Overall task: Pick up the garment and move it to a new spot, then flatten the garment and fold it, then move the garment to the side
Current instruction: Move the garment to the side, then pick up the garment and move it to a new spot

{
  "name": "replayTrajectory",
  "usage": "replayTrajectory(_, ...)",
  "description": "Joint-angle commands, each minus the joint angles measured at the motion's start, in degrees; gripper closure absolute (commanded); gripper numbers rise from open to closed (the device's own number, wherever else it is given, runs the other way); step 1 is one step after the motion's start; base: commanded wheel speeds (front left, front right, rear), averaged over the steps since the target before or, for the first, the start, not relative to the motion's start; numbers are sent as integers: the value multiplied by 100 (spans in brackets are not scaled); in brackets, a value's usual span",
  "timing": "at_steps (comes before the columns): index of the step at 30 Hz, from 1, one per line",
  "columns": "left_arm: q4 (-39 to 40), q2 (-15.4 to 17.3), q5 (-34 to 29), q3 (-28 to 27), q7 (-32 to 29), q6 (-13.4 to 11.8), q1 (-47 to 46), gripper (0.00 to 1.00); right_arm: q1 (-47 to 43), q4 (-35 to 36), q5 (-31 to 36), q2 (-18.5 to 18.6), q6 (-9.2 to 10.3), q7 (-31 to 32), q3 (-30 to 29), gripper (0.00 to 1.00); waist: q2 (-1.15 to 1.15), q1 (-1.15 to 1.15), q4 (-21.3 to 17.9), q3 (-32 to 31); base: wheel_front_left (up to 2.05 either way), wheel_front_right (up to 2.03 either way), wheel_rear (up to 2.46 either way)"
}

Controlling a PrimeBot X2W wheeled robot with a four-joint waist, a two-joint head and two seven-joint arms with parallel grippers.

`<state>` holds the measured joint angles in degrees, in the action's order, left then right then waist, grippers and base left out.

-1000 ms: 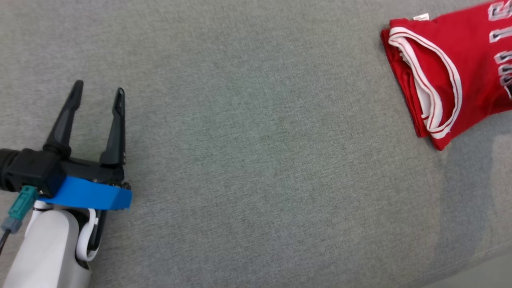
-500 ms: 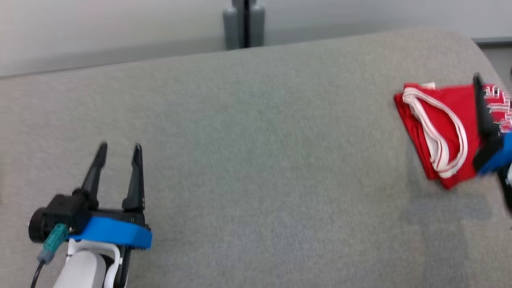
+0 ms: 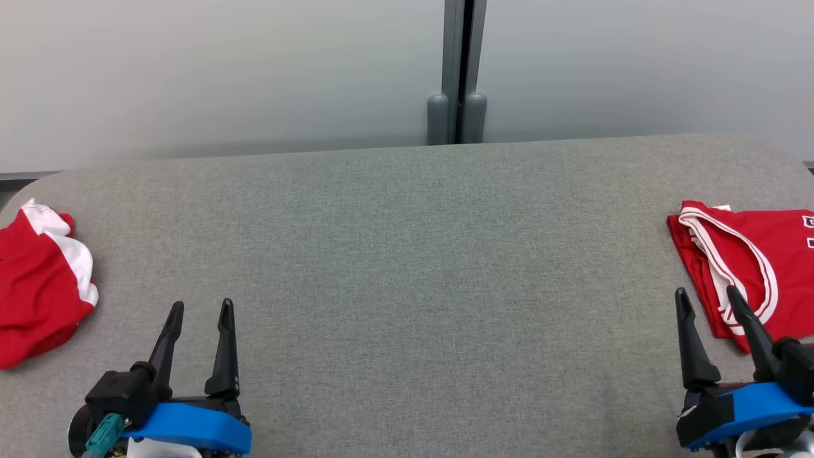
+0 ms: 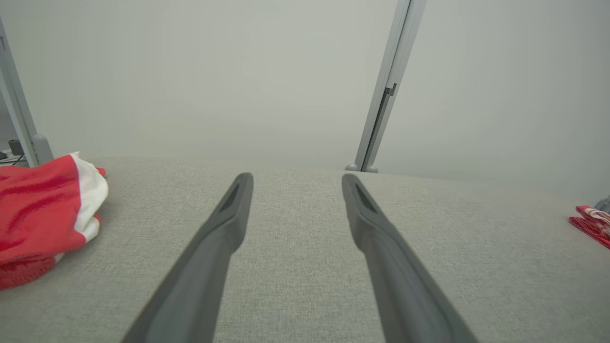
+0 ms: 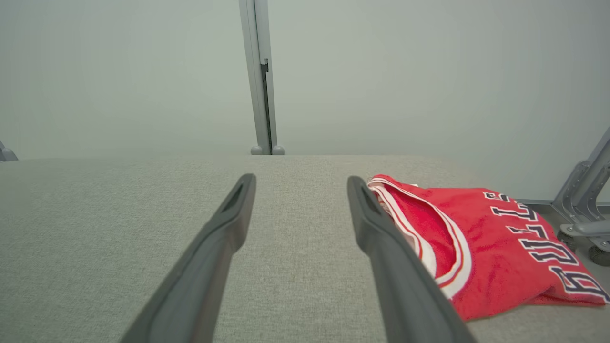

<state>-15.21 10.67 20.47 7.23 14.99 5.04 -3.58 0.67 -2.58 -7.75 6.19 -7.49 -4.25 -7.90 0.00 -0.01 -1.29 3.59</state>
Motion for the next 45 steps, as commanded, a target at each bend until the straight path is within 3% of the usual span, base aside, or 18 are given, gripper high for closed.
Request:
replayTrajectory(1,-23,1,-22,-52,24,4,43,0,-95,22,20,-20,-1,6,13,0,0,1,3,-18,0,0,0)
replayTrajectory(27,-424,-202,-233,-283,25,215,70,0,-230,-352,-80,-26,-1,-141,98,0,0,1,351,-231,0,0,0)
replayTrajectory(34,-424,-187,-281,-350,26,220,27,0,-247,-426,-97,-82,-1,-257,108,0,0,1,858,-189,0,0,0)
replayTrajectory(45,-408,-201,-265,-345,25,243,-19,0,-224,-612,-44,-103,-1,-497,167,0,0,1,2158,-151,0,0,0)
